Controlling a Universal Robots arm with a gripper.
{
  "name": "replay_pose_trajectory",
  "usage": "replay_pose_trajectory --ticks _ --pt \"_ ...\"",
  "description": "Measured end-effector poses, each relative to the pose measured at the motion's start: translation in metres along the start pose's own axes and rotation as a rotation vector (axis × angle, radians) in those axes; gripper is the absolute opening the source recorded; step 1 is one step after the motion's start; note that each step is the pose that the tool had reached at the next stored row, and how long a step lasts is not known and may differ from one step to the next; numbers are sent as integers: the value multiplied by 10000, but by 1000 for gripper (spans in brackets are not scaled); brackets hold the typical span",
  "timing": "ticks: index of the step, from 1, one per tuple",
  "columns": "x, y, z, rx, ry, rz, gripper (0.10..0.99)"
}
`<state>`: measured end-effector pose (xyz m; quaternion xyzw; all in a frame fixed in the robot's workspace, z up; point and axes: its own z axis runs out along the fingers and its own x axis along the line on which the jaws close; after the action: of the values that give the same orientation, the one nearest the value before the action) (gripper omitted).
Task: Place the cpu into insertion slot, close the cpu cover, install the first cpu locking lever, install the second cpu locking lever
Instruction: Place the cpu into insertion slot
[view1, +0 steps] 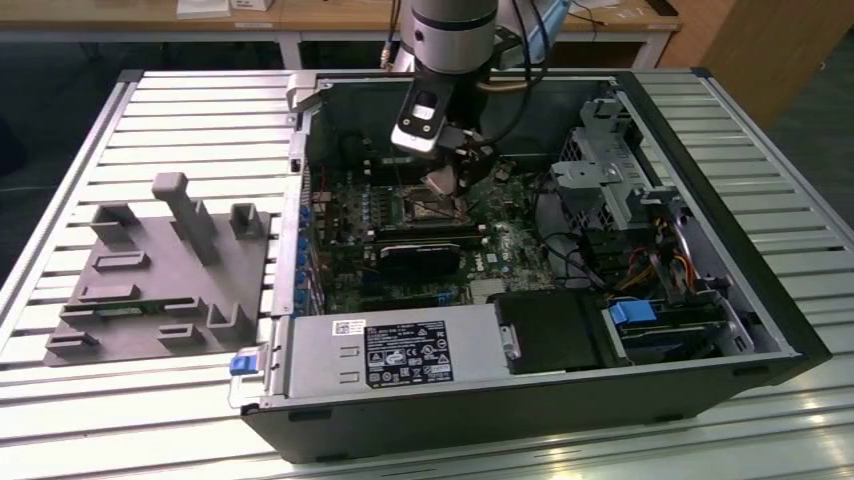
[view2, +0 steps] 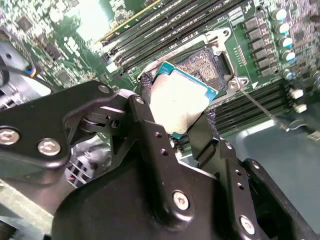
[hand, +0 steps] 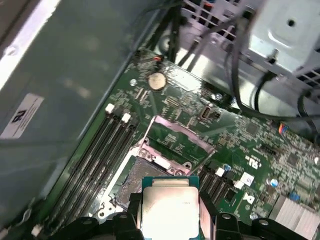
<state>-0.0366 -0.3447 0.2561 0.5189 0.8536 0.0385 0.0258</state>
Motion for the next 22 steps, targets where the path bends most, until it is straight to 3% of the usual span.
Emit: replay_pose_trajectory --ticks 22 --pt "0 -4 45 16 -370 3980 537"
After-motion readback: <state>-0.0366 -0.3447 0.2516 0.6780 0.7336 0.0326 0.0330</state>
